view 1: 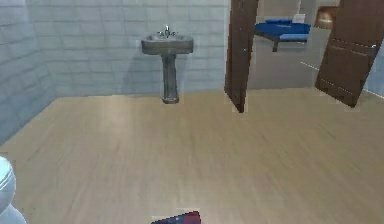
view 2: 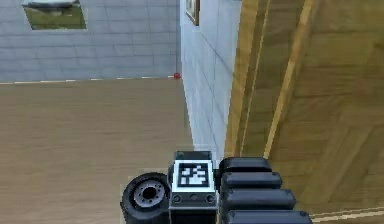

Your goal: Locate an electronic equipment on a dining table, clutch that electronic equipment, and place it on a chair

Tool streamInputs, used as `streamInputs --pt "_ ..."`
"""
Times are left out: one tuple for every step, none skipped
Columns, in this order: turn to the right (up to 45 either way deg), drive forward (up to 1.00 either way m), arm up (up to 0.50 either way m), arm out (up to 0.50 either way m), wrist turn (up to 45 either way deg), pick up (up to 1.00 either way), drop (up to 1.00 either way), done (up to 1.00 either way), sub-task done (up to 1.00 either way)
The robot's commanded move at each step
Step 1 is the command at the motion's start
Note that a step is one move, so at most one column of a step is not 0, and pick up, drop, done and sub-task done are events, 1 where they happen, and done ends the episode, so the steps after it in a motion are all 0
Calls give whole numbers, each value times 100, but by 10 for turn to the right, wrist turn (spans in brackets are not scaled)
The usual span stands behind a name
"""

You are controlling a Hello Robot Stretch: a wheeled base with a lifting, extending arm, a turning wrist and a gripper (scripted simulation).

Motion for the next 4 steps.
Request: streamInputs --pt "210 0 0 0 0 0 0 0 0" --pt "0 100 0 0 0 0 0 0 0" --pt "0 100 0 0 0 0 0 0 0" --pt "30 0 0 0 0 0 0 0 0"
